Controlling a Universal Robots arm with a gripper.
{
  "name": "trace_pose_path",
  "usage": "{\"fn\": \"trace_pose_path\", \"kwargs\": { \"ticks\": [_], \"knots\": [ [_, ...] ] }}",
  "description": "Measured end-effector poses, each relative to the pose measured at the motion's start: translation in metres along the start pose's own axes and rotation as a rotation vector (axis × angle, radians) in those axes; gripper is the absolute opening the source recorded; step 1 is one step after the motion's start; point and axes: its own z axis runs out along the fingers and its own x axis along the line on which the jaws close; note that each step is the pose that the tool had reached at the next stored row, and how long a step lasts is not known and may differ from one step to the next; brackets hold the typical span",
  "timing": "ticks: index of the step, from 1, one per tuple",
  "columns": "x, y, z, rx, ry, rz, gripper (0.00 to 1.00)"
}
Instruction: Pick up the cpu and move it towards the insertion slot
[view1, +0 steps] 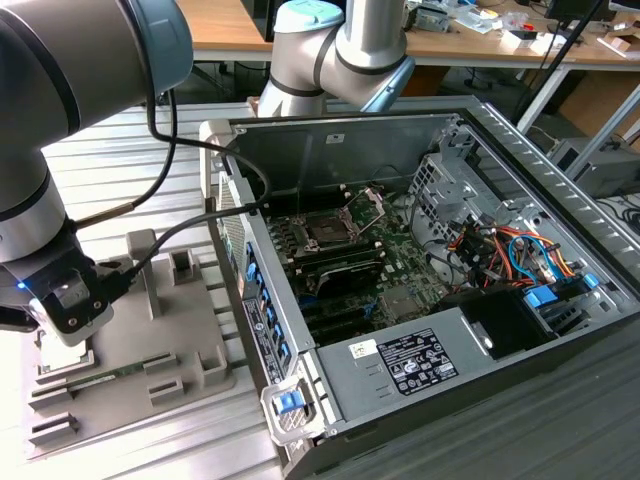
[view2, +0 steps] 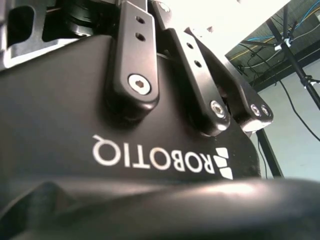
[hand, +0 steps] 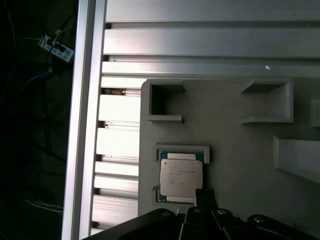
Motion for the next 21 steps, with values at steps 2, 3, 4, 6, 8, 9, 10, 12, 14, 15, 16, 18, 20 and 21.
{"fn": "trace_pose_path", "kwargs": {
  "ticks": [2,3,4,6,8,9,10,12,14,15,16,18,20,21],
  "knots": [
    [0.0,0.0,0.0004,0.0,0.0,0.0,0.11],
    [0.0001,0.0,0.0005,0.0,0.0,0.0,0.11],
    [0.0001,0.0,0.0007,0.0,0.0,0.0,0.11],
    [0.0001,0.0,0.0012,0.0001,0.0,0.0,0.11],
    [0.0002,0.0,0.0016,0.0,0.0,0.0,0.11],
    [0.0002,0.0,0.0017,0.0,0.0,0.0,0.11],
    [0.0003,-0.0001,0.0019,0.0,0.0,0.0,0.11],
    [0.0003,-0.0001,0.0023,0.0,0.0,0.0,0.11],
    [0.0004,-0.0001,0.003,-0.0001,-0.0001,0.0,0.11],
    [0.0004,-0.0001,0.0033,0.0,-0.0001,0.0,0.11],
    [0.0005,-0.0001,0.0035,0.0,0.0,0.0,0.11],
    [0.0005,-0.0001,0.004,0.0,-0.0001,0.0,0.11],
    [0.0005,-0.0002,0.0046,0.0,-0.0001,0.0,0.11],
    [0.0005,-0.0002,0.005,0.0,-0.0001,0.0,0.11]
  ]
}}
